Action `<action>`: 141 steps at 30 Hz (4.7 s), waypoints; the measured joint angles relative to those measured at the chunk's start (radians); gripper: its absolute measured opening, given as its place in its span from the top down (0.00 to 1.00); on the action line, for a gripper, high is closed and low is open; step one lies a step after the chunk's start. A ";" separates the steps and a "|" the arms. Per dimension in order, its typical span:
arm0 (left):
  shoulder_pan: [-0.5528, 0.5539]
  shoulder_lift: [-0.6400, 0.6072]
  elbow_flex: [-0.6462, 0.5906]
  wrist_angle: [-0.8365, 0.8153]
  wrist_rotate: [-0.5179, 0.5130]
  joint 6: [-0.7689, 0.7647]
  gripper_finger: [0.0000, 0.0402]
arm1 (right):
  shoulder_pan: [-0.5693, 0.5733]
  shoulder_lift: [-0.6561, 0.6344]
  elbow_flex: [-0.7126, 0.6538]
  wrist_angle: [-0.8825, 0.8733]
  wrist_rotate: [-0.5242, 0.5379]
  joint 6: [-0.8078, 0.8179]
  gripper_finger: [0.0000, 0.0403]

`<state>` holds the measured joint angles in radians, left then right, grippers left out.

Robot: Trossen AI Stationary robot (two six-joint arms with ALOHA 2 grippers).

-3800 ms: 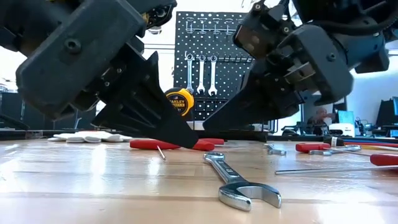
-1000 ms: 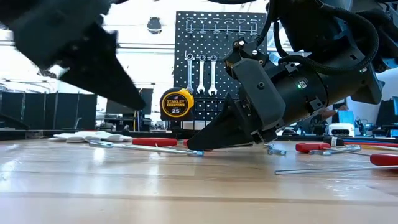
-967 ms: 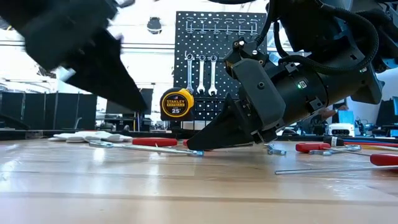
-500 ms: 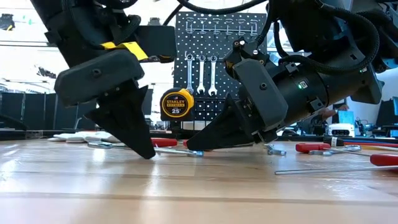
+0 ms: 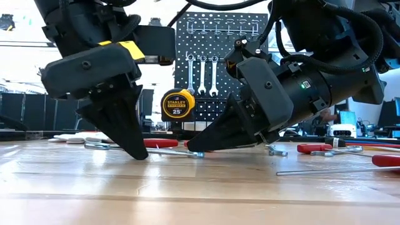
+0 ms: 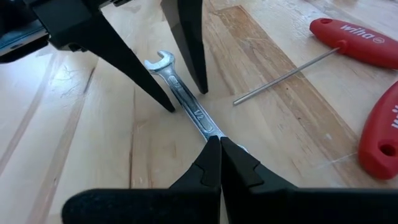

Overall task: Hang tools onto peg board
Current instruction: Hang the silver wrench on the peg board

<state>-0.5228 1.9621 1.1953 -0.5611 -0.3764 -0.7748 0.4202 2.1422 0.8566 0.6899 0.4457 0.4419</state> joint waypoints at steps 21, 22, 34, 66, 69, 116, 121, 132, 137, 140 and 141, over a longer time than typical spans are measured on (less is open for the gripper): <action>-0.008 0.001 -0.005 -0.029 0.048 0.018 0.94 | 0.005 0.000 0.000 0.003 -0.004 -0.006 0.99; -0.008 0.001 -0.005 -0.029 0.042 0.018 0.94 | 0.005 0.000 0.000 0.003 -0.004 -0.012 0.99; -0.070 0.005 -0.008 -0.029 -0.094 -0.049 0.93 | 0.039 -0.053 -0.002 -0.053 0.069 -0.057 0.86; -0.045 -0.320 -0.658 1.835 0.076 0.747 0.93 | 0.230 -0.352 -0.038 -0.392 0.540 -0.152 0.75; -0.022 -0.319 -0.638 1.825 0.126 0.786 0.93 | 0.226 -0.354 -0.077 -0.170 0.422 -0.274 0.73; -0.012 -0.291 -0.478 1.599 -0.167 0.826 0.93 | 0.117 -0.354 0.008 0.426 0.078 -0.627 0.53; -0.025 -0.291 -0.478 1.598 -0.197 0.830 0.93 | 0.113 -0.354 0.008 0.361 0.141 -0.619 0.74; -0.029 -0.292 -0.477 1.505 -0.209 0.807 0.82 | 0.111 -0.356 0.007 0.343 0.186 -0.596 0.96; -0.027 -0.292 -0.477 1.459 -0.277 0.771 0.77 | 0.094 -0.356 0.007 0.322 0.188 -0.573 0.97; -0.021 -0.292 -0.477 1.435 -0.277 0.734 0.75 | 0.094 -0.363 0.007 0.296 0.188 -0.573 0.97; -0.019 -0.292 -0.477 1.436 -0.272 0.723 0.75 | 0.094 -0.369 0.006 0.296 0.186 -0.569 0.97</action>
<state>-0.5414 1.6703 0.7181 0.8751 -0.6487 -0.0522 0.5144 1.7728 0.8631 0.9863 0.6314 -0.1268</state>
